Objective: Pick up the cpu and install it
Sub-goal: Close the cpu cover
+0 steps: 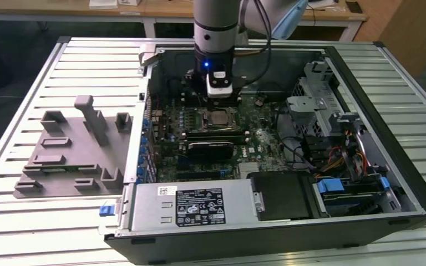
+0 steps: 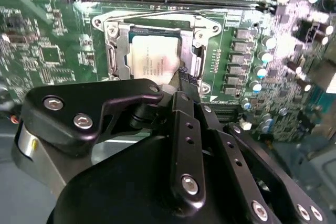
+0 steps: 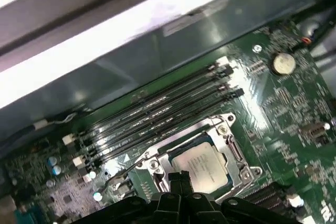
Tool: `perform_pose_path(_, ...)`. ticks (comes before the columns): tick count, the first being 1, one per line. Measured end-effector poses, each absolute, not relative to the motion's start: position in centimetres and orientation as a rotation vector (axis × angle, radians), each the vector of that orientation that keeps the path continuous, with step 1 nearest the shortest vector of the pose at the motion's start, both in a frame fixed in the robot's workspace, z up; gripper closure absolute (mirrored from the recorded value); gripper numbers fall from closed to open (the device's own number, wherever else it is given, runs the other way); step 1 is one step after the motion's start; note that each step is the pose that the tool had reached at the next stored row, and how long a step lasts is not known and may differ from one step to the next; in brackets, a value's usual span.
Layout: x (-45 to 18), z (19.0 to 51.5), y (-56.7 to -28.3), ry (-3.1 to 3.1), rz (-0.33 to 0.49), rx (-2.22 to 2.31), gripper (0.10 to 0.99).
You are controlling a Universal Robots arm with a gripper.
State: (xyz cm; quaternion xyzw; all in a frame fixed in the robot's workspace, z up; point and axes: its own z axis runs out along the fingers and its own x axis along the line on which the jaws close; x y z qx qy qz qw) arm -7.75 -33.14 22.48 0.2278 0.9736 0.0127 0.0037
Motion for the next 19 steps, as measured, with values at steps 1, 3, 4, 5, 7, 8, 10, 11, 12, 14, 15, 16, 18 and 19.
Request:
perform_pose_path(1, -7.7, 22.4, -33.1, 3.058, 0.040, 0.686, 0.980)
perform_pose_path(3, -7.8, 22.3, -33.1, 3.070, 0.040, 0.631, 0.980)
perform_pose_path(4, -7.8, 22.2, -33.1, 3.076, 0.040, 0.604, 0.980)
perform_pose_path(5, -7.7, 22.2, -33.1, 3.082, 0.040, 0.575, 0.980)
perform_pose_path(7, -7.7, 22.0, -33.1, 3.093, 0.040, 0.519, 0.980)
perform_pose_path(8, -7.7, 21.8, -33.1, 3.097, 0.040, 0.495, 0.980)
perform_pose_path(10, -7.8, 21.6, -33.1, 3.106, 0.040, 0.445, 0.980)
perform_pose_path(11, -7.7, 21.5, -33.1, 3.110, 0.040, 0.416, 0.980)
perform_pose_path(12, -7.8, 21.2, -33.1, 3.124, 0.040, 0.309, 0.980)
perform_pose_path(14, -7.8, 21.1, -33.2, 3.126, 0.040, 0.291, 0.980)
perform_pose_path(15, -7.8, 21.0, -33.2, 3.126, 0.040, 0.287, 0.980)
perform_pose_path(16, -7.9, 21.0, -33.2, 3.126, 0.040, 0.285, 0.980)
perform_pose_path(18, -8.0, 20.8, -33.3, 3.126, 0.040, 0.283, 0.980)
perform_pose_path(19, -8.0, 20.8, -33.4, 3.126, 0.040, 0.283, 0.980)
